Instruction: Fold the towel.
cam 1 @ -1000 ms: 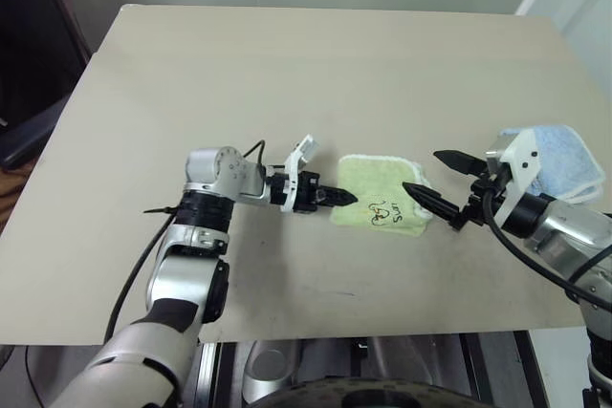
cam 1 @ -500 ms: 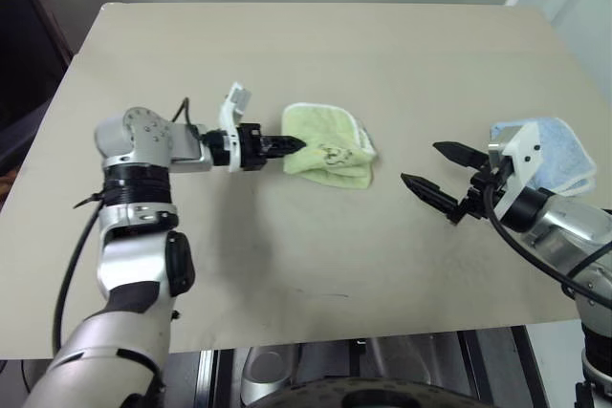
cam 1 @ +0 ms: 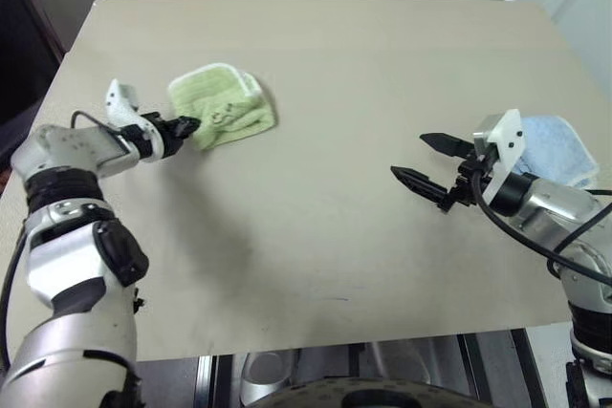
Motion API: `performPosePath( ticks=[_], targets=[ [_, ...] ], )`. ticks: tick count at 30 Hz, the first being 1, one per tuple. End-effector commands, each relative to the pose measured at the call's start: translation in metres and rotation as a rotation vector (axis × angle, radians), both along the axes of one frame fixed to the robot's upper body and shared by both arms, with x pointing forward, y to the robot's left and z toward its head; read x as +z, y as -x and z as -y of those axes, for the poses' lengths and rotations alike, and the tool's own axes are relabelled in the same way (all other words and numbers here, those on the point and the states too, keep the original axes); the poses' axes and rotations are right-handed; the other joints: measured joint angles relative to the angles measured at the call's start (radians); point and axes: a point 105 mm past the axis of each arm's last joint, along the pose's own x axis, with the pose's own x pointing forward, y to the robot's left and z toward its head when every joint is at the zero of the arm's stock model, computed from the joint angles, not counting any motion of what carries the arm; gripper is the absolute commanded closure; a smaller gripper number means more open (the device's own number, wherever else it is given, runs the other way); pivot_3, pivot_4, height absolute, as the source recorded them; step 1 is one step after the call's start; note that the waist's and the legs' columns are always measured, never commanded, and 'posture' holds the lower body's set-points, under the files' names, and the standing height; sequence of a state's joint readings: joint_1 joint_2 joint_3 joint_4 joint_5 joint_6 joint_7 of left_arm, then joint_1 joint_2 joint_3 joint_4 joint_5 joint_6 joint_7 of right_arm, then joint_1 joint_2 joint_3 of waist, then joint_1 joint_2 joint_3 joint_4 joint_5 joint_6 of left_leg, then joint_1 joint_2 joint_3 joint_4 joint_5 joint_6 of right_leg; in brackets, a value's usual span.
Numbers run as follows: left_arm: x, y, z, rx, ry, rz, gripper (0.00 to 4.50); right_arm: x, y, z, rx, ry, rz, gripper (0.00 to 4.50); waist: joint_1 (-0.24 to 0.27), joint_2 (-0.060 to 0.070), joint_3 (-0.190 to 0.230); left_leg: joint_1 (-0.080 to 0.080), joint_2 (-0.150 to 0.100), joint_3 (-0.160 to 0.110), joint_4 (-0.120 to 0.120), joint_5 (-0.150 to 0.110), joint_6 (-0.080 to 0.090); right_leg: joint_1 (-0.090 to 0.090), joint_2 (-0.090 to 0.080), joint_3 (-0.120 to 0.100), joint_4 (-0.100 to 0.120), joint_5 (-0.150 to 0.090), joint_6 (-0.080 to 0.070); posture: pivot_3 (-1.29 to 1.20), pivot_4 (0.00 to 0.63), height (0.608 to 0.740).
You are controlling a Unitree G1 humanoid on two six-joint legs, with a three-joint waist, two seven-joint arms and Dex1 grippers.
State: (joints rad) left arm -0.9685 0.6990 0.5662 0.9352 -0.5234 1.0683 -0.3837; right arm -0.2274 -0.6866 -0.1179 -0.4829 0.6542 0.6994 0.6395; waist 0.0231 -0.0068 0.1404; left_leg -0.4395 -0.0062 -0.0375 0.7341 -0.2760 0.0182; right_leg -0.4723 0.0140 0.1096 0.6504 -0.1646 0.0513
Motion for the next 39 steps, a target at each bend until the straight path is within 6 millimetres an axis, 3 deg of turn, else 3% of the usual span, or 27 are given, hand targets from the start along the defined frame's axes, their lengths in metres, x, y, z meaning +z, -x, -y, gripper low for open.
performPosePath(
  ticks=[1,9,13,20,26,34,39],
  targets=[
    [0.022,0.005,-0.031,0.111,-0.010,0.098,4.48,0.010,-0.001,-0.005,0.044,0.004,0.048,0.00,-0.002,0.000,0.000,0.000,0.000,0.000,0.000,0.000,0.000,0.000,0.000,0.000,0.000,0.000,-0.001,0.00,0.150,0.703],
    [0.038,0.026,-0.089,0.398,0.036,0.224,4.48,0.009,-0.009,-0.014,0.118,0.011,0.045,0.00,-0.008,0.000,0.000,0.000,0.000,0.000,0.000,0.000,-0.001,0.000,0.001,0.000,0.000,-0.003,-0.009,0.00,0.150,0.703],
    [0.033,0.046,-0.115,0.585,0.067,0.260,4.48,0.008,-0.012,-0.019,0.153,0.016,0.041,0.00,-0.013,0.000,0.000,0.000,0.000,0.000,0.000,0.001,-0.002,-0.001,0.001,-0.001,0.002,-0.003,-0.009,0.00,0.150,0.703],
    [-0.004,0.070,-0.099,0.649,0.090,0.176,4.48,0.006,-0.015,-0.025,0.191,0.033,0.048,0.00,-0.010,-0.002,-0.001,0.001,0.000,0.001,0.002,0.001,-0.002,0.001,0.001,-0.001,0.003,-0.002,-0.010,0.00,0.150,0.703],
    [-0.007,0.070,-0.086,0.634,0.103,0.172,4.48,0.002,-0.014,-0.025,0.196,0.049,0.053,0.00,-0.012,-0.003,0.000,0.004,0.000,0.000,0.003,0.002,-0.003,0.003,0.001,-0.001,0.004,0.001,-0.013,0.00,0.150,0.703],
    [0.000,0.062,-0.080,0.602,0.123,0.204,1.83,0.001,-0.010,-0.021,0.179,0.049,0.058,0.00,-0.013,-0.004,0.000,0.005,0.000,-0.003,0.003,0.005,-0.005,0.003,0.003,-0.002,0.006,0.008,-0.016,0.00,0.150,0.703],
    [-0.001,0.071,-0.084,0.608,0.060,0.200,0.03,0.000,-0.009,-0.016,0.160,0.057,0.062,0.00,-0.015,-0.004,0.000,0.006,0.000,-0.003,0.003,0.005,-0.005,0.003,0.003,-0.002,0.010,0.007,-0.017,0.00,0.150,0.703]
  ],
)
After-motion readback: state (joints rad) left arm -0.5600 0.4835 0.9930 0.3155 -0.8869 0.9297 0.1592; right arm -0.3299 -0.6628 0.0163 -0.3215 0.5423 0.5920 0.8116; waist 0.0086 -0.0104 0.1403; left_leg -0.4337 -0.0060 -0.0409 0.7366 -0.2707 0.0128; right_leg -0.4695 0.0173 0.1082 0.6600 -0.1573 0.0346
